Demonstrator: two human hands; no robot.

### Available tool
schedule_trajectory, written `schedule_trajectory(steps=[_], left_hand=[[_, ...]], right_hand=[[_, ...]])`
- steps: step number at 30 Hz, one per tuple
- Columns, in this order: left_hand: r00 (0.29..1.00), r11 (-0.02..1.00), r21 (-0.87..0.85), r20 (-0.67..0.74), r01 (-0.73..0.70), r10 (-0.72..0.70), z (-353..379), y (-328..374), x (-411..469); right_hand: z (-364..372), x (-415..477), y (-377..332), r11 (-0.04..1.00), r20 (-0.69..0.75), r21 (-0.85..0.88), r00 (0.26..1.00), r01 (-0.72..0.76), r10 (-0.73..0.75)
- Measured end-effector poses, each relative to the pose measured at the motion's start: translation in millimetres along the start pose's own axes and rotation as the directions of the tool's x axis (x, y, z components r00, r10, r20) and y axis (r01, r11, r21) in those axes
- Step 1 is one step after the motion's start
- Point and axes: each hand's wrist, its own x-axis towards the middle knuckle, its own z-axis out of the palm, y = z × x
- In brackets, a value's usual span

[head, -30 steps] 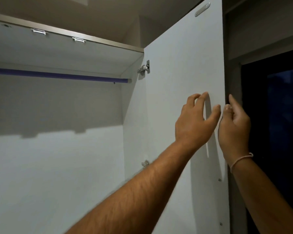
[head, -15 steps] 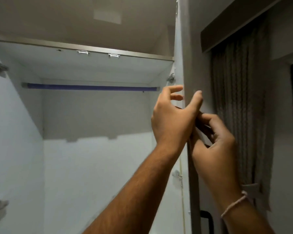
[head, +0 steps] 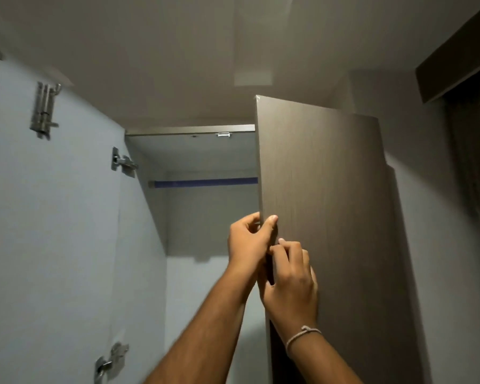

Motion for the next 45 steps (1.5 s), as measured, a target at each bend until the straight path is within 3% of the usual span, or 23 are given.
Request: schedule_trajectory(steps=[8,11,14,17,19,21,24,25,28,31,34,41,45], left_hand=[[0.993,0.978,0.168,-0.022,0.121,-0.119,-11.4,-12.2,16.7],[0.999,0.901,0.434,-0.019,-0.023,0.035,-37.5,1.7,4.4],[0.964,0.749,0.643,-0.060,-0.161,0.259,-80.9,29.0,-19.5],[0.793,0.527,0.805,-0.121,-0.273,0.596,-142.3,69.1,-48.7],[0.626,0.317,0.890,-0.047,-0.327,0.778,-184.9,100.1,-67.7],[0.510,0.121,0.937,0.068,-0.328,0.857,-225.8,137.2,-83.9],[0.482,-0.024,0.982,0.114,-0.188,0.869,-284.1,180.0,-89.8],[0.507,-0.003,0.993,0.063,-0.117,0.860,-302.5,187.2,-89.0],[0.644,0.223,0.973,-0.208,0.059,0.736,-342.7,191.4,-89.0],[0.801,0.424,0.877,-0.416,0.227,0.431,-370.0,184.1,-87.1],[0.874,0.601,0.753,-0.452,0.267,0.178,-386.4,174.7,-83.9],[0.860,0.667,0.740,-0.396,0.090,0.323,-392.8,162.6,-79.0],[0.853,0.626,0.780,-0.328,0.002,0.406,-371.6,157.1,-85.0]], right_hand=[[40.0,4.5,4.9,0.998,-0.010,-0.056,1.000,-0.023,0.023],[30.5,4.5,-8.5,0.996,-0.061,-0.001,0.994,-0.090,0.090],[15.7,3.0,-51.8,0.995,-0.071,0.098,0.997,-0.029,0.036],[3.5,-3.2,-121.6,0.945,-0.035,0.325,0.999,0.035,-0.025],[-1.1,-7.2,-168.0,0.884,0.017,0.465,0.998,0.049,-0.065],[-2.3,-11.7,-211.1,0.815,0.088,0.577,0.988,0.055,-0.129],[-1.9,-24.1,-273.1,0.691,0.185,0.720,0.944,0.058,-0.272],[-1.1,-28.8,-293.5,0.650,0.218,0.759,0.922,0.045,-0.319],[1.9,-41.4,-343.9,0.563,0.262,0.826,0.872,0.019,-0.414],[6.6,-51.7,-379.7,0.531,0.246,0.847,0.861,0.032,-0.445],[12.8,-57.6,-400.9,0.555,0.257,0.831,0.848,0.051,-0.463],[12.6,-68.5,-406.0,0.585,0.221,0.809,0.892,0.058,-0.395],[3.7,-64.7,-382.3,0.559,0.161,0.824,0.912,0.087,-0.378]])
